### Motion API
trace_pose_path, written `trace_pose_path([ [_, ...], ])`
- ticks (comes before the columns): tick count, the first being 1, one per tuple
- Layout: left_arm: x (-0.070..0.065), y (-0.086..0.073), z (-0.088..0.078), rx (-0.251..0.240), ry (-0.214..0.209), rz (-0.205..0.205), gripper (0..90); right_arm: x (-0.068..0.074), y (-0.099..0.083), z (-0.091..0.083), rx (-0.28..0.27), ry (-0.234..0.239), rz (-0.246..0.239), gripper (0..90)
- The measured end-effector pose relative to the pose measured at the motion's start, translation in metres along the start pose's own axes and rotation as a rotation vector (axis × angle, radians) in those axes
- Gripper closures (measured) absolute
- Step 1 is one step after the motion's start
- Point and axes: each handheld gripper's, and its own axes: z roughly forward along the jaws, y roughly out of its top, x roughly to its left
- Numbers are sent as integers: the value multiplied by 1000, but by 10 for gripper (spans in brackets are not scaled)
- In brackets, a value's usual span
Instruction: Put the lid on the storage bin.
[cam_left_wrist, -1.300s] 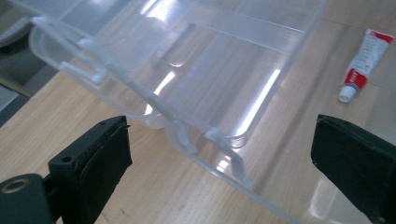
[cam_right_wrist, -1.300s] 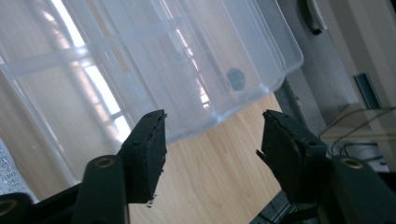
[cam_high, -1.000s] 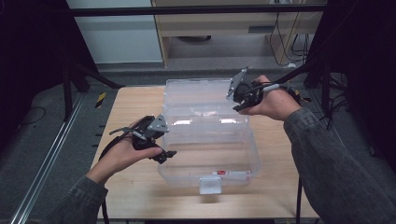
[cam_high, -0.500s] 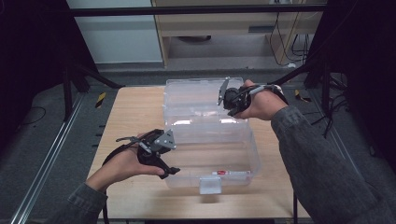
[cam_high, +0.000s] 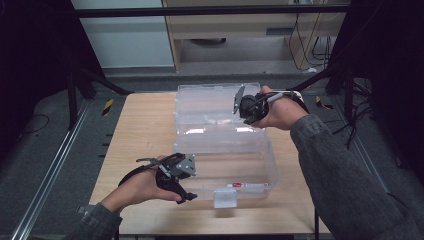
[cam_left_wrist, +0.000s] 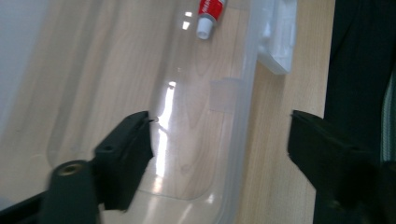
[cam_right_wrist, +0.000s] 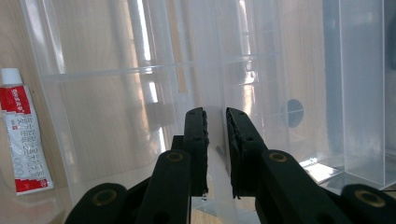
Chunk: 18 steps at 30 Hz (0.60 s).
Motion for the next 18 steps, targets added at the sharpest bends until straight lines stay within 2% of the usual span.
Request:
trace_pose_path([
  [1,-2,-1,7,14,-17,7,317,0,0,0,1,-3,-2,788],
  [4,-3,-1,11,31,-23,11,392,0,0,0,-1,-7,-4,787],
  [7,-3,-2,17,49,-35,-4,464,0,0,1,0,-6,1,784],
  [12,-1,-3,19,78,-36,-3,563,1,0,1,-1,-9,3,781],
  [13,-1,-4,21,83,-50,-1,619,1,0,1,-2,-11,5,780],
  [18,-1,-6,23,87,-42,-12,723,0,-1,1,-6,-8,5,779],
])
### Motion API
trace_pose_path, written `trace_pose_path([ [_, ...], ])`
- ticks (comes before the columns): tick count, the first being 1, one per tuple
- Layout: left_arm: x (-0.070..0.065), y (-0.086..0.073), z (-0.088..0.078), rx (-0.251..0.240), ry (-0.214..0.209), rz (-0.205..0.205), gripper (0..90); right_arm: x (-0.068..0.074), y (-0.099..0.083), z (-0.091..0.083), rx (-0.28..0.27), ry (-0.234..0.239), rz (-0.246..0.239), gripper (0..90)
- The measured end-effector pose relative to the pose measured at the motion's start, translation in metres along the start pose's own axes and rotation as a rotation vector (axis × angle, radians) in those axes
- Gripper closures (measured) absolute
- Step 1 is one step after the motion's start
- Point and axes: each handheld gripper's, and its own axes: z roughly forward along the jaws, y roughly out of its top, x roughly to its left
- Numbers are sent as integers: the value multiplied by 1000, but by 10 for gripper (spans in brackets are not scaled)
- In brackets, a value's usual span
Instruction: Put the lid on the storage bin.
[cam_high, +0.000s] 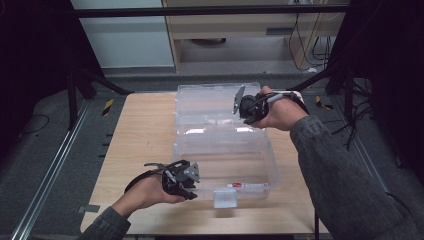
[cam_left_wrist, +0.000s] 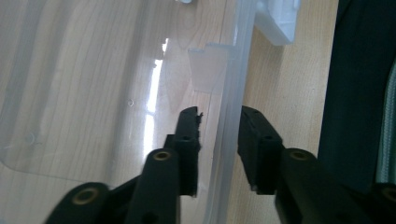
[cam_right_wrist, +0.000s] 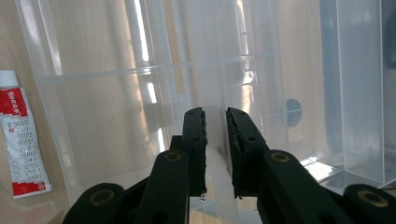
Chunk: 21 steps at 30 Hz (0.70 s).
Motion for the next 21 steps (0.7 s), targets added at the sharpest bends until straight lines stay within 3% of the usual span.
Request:
trace_pose_path([
  [1,1,-1,0,-9,3,-13,771,0,0,0,-1,-4,-1,780],
  [4,1,-1,1,-20,-12,-22,802,0,0,0,-1,-5,-1,781],
  [12,4,0,0,-3,38,-14,811,-3,2,3,6,-10,-3,787],
  [21,4,2,0,-7,76,-35,809,-5,7,-2,-5,28,-24,844],
])
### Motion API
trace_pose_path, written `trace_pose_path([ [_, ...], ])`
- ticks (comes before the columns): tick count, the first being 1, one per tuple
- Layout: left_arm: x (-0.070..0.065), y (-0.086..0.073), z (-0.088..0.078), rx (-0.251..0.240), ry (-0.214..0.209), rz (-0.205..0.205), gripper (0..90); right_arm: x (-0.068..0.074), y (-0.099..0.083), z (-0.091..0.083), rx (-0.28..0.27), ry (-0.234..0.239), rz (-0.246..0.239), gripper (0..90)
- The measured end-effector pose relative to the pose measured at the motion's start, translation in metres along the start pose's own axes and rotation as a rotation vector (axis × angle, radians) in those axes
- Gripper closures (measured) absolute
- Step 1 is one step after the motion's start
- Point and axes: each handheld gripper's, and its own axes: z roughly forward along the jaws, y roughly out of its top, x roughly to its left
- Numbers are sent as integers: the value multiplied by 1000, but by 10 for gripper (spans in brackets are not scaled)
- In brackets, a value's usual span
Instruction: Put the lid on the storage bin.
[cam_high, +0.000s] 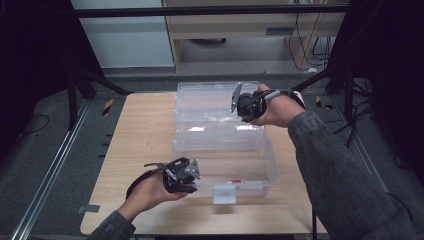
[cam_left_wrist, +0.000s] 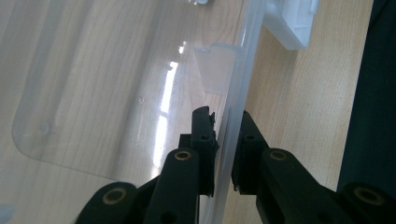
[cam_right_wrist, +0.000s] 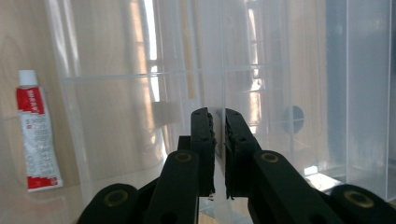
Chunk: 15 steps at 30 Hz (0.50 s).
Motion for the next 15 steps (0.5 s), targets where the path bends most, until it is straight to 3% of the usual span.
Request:
trace_pose_path([
  [3,0,0,-1,1,22,-17,806,2,-1,-3,-7,3,-3,852],
  [14,-2,-1,1,-2,35,-34,796,23,1,-20,-42,-8,-37,866],
  [15,-6,-2,2,-6,34,-85,795,28,2,-23,-45,-14,-48,866],
])
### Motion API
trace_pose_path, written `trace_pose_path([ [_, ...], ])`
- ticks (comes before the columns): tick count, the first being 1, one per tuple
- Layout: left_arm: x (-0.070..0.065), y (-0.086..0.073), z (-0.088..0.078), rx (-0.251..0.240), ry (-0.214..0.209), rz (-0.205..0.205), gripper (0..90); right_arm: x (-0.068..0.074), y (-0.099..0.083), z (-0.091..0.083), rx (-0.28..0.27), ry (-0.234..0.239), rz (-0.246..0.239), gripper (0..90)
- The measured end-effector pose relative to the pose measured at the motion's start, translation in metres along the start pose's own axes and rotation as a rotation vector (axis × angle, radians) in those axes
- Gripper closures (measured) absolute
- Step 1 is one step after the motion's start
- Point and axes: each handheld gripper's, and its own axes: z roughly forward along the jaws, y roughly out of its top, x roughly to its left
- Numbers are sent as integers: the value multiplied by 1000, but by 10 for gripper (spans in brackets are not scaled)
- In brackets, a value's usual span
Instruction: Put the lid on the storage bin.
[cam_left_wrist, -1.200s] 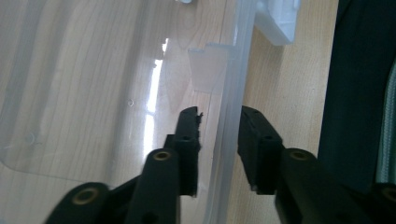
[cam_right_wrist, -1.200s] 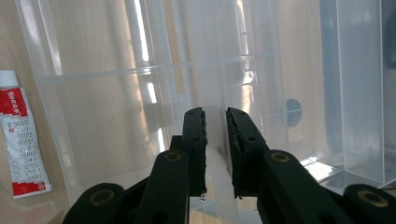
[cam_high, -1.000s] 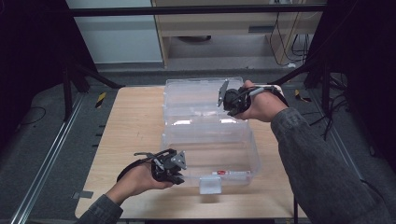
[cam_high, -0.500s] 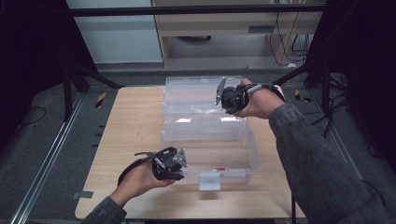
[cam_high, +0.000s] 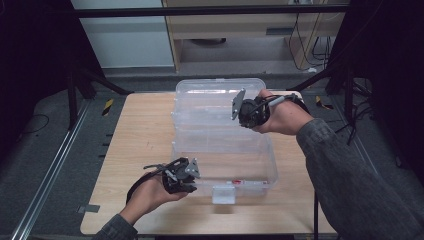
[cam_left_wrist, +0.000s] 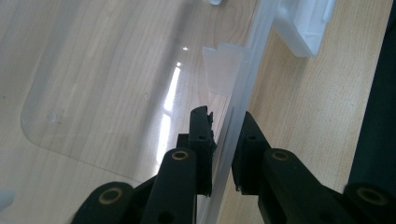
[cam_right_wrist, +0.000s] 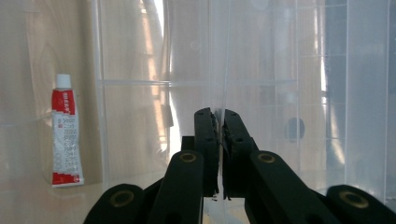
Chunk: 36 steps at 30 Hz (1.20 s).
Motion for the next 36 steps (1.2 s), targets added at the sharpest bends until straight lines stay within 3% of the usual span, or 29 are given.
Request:
trace_pose_path([
  [4,0,0,0,-2,0,0,795,8,0,-4,-9,-5,-10,867],
  [5,3,1,0,-2,6,52,794,9,0,-5,-10,-6,-16,867],
  [12,4,0,0,-3,7,50,787,27,-1,-12,-16,-22,-35,868],
  [13,3,1,0,-6,7,46,786,32,-2,-13,-25,-30,-33,868],
  [15,-2,-1,1,-7,5,-32,784,34,-2,-14,-26,-30,-33,868],
  [21,-4,-1,1,-7,19,-21,780,44,-4,-16,-32,-44,-29,862],
  [26,-5,0,2,-15,33,-39,776,39,-3,-13,-11,-57,-41,850],
  [27,1,3,3,-12,48,29,777,33,-2,-11,-2,-61,-41,849],
  [28,2,4,3,-9,56,31,777,32,-2,-11,1,-63,-40,849],
  [29,0,4,4,-15,56,-4,777,30,-2,-9,-3,-71,-33,849],
  [32,0,4,4,-18,61,-9,777,28,-2,-8,-6,-72,-29,850],
  [34,2,4,4,-17,68,33,776,30,-2,-8,-16,-74,-30,854],
  [36,2,4,4,-17,72,35,775,34,-3,-10,-23,-79,-35,855],
])
